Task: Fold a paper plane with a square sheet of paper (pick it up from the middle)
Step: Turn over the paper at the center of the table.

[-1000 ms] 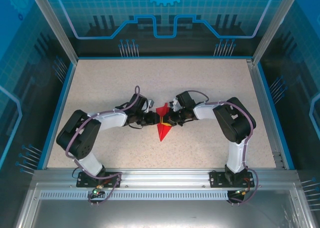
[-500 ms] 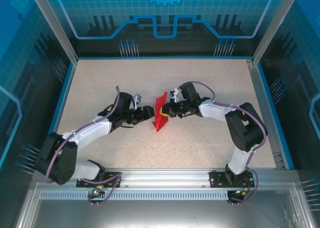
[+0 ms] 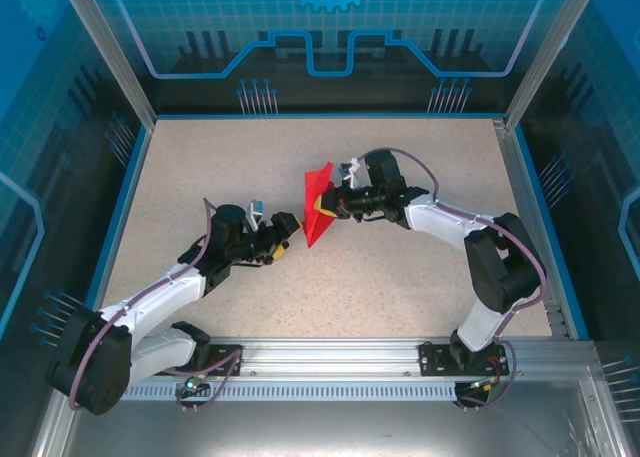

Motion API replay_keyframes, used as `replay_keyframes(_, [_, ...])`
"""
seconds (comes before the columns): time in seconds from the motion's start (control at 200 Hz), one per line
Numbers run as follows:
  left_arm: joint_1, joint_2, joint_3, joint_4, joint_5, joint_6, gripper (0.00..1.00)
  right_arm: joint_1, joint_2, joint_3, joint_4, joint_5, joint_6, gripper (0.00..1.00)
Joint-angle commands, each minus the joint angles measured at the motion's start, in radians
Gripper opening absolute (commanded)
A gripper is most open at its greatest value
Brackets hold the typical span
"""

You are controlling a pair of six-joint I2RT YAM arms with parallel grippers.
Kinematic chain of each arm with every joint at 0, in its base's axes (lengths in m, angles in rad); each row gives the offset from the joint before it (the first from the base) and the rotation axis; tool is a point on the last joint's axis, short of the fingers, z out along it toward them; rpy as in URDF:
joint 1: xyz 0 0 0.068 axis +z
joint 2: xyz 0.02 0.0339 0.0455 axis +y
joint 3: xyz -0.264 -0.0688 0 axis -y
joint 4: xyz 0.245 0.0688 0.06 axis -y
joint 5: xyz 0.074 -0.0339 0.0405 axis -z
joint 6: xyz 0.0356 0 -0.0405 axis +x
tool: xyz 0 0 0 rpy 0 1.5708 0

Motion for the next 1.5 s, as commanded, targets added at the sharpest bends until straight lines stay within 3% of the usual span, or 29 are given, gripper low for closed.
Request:
replay_keyframes(0.0, [0.002, 0.026, 0.0, 0.171, 0.048, -0.089, 0.86, -0.008, -0.028, 0.016, 0.048, -0.035, 0.042, 0.0])
replay_keyframes(0.34, [-0.015, 0.144, 0.045, 0.279, 0.125, -0.092, 0.8, -0.008, -0.034, -0.004, 0.099, -0.046, 0.084, 0.0])
replay_keyframes(0.485, [-0.02, 0.169, 0.105, 0.265, 0.151, -0.067, 0.66, -0.008, -0.031, -0.011, 0.104, -0.051, 0.086, 0.0])
replay_keyframes(0.615, [-0.021, 0.191, 0.124, 0.251, 0.166, -0.046, 0.49, -0.008, -0.03, -0.019, 0.107, -0.055, 0.089, 0.0])
replay_keyframes(0.855, [-0.022, 0.207, 0.157, 0.199, 0.187, 0.003, 0.3, -0.01, -0.028, -0.035, 0.117, -0.053, 0.094, 0.0])
replay_keyframes(1.496, [-0.011, 0.199, 0.205, 0.031, 0.18, 0.115, 0.13, -0.026, -0.025, -0.054, 0.114, -0.056, 0.086, 0.0])
